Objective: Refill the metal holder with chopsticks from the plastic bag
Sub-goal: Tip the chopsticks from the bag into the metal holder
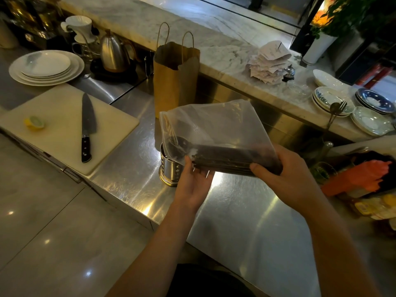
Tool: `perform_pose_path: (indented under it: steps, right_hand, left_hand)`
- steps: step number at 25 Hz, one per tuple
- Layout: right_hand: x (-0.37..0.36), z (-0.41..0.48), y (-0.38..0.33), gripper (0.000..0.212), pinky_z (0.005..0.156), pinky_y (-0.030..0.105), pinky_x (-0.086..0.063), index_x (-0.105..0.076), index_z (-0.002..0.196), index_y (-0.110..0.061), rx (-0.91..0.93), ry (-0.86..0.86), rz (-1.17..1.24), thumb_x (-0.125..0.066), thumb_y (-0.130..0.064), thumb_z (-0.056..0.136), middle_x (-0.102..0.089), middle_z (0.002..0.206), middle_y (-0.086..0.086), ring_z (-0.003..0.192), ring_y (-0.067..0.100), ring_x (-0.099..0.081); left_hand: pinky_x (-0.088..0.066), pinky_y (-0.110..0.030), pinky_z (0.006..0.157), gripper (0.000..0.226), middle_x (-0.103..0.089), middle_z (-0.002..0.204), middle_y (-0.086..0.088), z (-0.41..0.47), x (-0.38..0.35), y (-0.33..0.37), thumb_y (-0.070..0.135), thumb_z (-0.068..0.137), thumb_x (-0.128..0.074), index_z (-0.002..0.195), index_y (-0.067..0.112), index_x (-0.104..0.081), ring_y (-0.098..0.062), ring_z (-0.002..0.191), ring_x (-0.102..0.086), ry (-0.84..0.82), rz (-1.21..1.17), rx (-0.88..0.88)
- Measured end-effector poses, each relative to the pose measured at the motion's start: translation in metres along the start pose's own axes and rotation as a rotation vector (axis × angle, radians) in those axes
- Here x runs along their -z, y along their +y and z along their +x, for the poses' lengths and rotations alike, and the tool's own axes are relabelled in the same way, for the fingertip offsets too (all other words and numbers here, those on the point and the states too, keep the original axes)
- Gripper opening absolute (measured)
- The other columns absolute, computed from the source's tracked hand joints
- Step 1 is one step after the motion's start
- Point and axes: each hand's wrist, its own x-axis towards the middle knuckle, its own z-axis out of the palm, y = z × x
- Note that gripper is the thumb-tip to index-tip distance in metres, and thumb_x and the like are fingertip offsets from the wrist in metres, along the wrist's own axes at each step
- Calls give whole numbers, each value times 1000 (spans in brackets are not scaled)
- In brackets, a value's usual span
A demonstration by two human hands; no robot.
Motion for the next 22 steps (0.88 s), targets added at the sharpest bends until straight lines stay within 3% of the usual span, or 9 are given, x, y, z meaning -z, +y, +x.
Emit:
perform_pose_path:
  steps: [9,16,22]
  right_hand:
    - [2,0,-4,23,60,8,-47,-55,106,-35,52,18,-37,-64,-23,89,-62,88,-14,86,-5,-59]
    - [-2,2,-2,25,62,9,-46,-58,115,-28,41,13,-40,-63,-24,90,-62,90,-15,80,-1,-62]
    - [-3,2,-2,29,63,9,-46,-57,119,-27,39,11,-36,-63,-25,91,-61,96,-15,87,2,-62]
  left_hand:
    - [-55,-42,92,34,-68,113,-11,-4,-2,1,35,97,-49,115,11,-61,-25,123,-57,-29,8,-2]
    - [-52,-43,96,49,-62,127,-12,-4,-1,6,34,94,-50,138,10,-49,-27,127,-54,-15,19,-26]
    - [-52,-43,95,47,-58,134,-13,-5,0,8,36,100,-43,140,11,-48,-28,127,-54,-9,27,-28]
